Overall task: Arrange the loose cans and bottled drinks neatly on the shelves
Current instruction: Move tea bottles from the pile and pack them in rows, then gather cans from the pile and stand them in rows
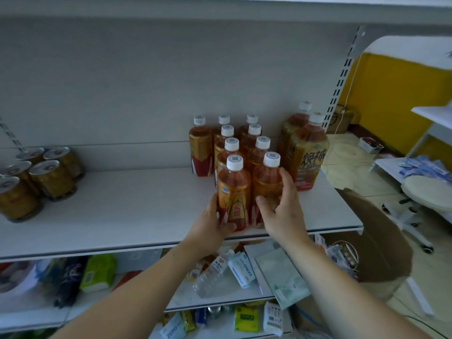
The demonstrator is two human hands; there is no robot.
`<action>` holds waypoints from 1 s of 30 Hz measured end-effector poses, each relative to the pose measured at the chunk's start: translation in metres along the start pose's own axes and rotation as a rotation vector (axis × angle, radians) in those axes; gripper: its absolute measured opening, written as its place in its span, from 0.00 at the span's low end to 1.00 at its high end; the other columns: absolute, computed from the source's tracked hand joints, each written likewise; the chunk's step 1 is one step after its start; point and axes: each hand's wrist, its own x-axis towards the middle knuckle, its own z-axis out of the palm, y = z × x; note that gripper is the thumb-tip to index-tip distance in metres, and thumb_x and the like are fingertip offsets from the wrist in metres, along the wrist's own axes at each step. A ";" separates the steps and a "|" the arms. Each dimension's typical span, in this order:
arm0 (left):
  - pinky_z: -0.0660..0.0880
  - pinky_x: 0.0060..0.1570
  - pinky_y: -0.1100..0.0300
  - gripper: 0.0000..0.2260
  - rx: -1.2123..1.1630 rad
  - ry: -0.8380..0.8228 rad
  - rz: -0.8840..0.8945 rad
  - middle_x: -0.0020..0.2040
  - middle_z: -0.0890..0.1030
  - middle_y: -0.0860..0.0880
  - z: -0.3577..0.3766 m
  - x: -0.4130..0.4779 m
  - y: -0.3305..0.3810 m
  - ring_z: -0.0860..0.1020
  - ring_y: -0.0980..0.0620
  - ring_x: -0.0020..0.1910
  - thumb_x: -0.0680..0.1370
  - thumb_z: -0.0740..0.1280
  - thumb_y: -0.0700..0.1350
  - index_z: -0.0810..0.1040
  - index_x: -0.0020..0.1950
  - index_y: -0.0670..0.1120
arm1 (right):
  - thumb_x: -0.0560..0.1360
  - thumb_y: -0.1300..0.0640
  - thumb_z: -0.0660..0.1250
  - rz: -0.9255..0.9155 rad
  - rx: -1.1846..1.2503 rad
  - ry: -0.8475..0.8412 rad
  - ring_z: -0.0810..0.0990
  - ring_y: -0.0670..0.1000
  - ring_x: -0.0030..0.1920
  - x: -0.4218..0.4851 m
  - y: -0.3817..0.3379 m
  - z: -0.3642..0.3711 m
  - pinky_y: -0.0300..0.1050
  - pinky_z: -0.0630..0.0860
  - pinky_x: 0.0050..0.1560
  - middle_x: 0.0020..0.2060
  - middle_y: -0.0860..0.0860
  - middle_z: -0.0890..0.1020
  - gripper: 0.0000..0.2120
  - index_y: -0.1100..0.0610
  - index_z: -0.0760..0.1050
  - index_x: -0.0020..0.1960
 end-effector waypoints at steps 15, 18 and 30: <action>0.57 0.71 0.55 0.36 0.556 -0.102 -0.012 0.78 0.54 0.50 -0.179 -0.036 0.017 0.58 0.48 0.75 0.76 0.66 0.58 0.49 0.78 0.53 | 0.75 0.36 0.62 -0.182 -0.519 -0.316 0.64 0.54 0.72 0.056 -0.155 -0.003 0.47 0.63 0.69 0.74 0.50 0.66 0.33 0.49 0.61 0.75; 0.61 0.69 0.56 0.36 0.629 -0.039 -0.035 0.77 0.56 0.50 -0.239 -0.084 -0.003 0.62 0.48 0.73 0.76 0.66 0.58 0.51 0.78 0.52 | 0.75 0.36 0.62 -0.237 -0.563 -0.398 0.65 0.55 0.72 0.050 -0.212 0.046 0.45 0.64 0.69 0.74 0.52 0.65 0.35 0.50 0.60 0.76; 0.59 0.70 0.57 0.34 0.721 0.184 -0.309 0.77 0.59 0.50 -0.457 -0.286 -0.128 0.61 0.51 0.73 0.76 0.67 0.55 0.55 0.77 0.50 | 0.73 0.32 0.62 -0.446 -0.506 -0.708 0.66 0.56 0.72 -0.034 -0.427 0.290 0.48 0.65 0.68 0.75 0.52 0.65 0.37 0.50 0.61 0.75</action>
